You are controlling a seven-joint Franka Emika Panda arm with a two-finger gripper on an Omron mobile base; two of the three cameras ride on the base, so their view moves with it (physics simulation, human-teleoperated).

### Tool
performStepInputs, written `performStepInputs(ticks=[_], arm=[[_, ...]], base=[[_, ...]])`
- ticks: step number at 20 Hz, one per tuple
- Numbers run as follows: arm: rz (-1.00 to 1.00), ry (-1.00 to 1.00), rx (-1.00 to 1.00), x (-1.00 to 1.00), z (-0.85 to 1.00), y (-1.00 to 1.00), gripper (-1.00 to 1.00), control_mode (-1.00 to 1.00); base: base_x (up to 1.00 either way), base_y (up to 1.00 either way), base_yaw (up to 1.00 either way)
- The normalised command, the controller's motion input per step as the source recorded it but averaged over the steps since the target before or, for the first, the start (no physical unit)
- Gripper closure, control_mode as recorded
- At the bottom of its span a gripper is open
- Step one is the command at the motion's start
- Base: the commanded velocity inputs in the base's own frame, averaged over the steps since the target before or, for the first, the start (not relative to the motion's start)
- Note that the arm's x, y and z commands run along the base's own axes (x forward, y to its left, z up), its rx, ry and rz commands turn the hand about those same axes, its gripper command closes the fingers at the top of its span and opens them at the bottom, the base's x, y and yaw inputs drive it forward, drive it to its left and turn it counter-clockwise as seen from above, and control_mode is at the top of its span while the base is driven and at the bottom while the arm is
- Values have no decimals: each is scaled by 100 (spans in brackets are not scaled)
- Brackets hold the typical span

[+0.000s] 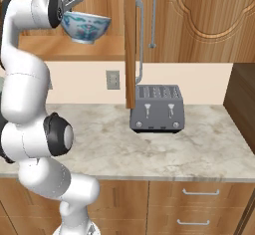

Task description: Move the bowls from the cabinet to the plates on the dining table.

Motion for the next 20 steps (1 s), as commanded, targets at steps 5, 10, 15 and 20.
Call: performStepInputs(ticks=[5, 10, 15, 20], arm=[[4, 0, 0, -85, 14, 1, 100, -100], [3, 0, 0, -100, 1, 0, 100, -100], [4, -3, 0, -99, 0, 0, 100, -100], [6, -11, 0, -95, -10, 0, 100, -100]], base=[[0, 0, 0], [0, 0, 0], [0, 0, 0], [0, 0, 0]])
